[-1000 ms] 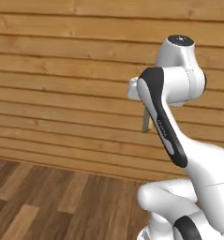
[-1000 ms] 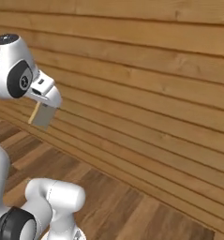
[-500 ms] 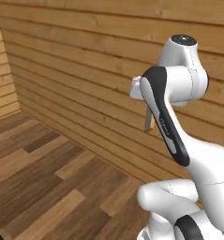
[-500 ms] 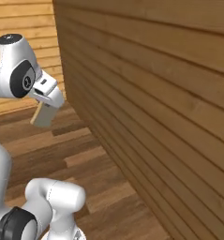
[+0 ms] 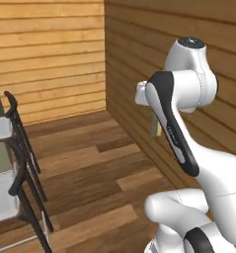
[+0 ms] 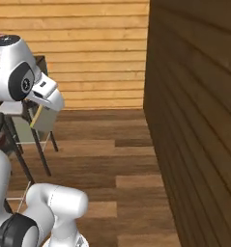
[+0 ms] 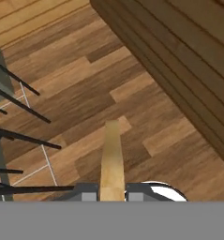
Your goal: Start the toaster. Once the lever pops up, take the bread to the plate on the dining counter.
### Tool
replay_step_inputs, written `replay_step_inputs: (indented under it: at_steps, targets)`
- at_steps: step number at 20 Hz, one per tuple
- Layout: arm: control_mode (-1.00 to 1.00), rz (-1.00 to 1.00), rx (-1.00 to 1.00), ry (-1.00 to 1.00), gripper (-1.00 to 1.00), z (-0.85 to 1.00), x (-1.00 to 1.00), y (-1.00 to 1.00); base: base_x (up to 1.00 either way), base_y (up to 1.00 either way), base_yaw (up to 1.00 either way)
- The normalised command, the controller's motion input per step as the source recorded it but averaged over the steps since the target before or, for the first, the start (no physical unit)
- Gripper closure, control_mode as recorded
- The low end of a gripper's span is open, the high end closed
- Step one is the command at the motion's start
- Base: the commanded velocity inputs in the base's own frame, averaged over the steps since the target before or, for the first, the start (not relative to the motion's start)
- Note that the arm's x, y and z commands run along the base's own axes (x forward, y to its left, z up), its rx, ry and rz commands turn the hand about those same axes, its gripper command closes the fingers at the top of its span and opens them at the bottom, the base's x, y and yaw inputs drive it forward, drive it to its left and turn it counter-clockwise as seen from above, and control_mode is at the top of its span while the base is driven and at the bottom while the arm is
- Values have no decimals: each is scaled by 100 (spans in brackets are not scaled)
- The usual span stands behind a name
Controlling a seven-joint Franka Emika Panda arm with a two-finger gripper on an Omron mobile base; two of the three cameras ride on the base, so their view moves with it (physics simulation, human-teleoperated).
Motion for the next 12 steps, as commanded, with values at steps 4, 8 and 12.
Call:
replay_step_inputs:
  at_steps: [4, 8, 12]
  targets:
    - [100, 0, 0, 0, 100, 0, 0, 0, 71, -54, 58]
    - [100, 0, 0, 0, 100, 0, 0, 0, 60, -65, 56]
    - [100, 0, 0, 0, 100, 0, 0, 0, 56, -68, 54]
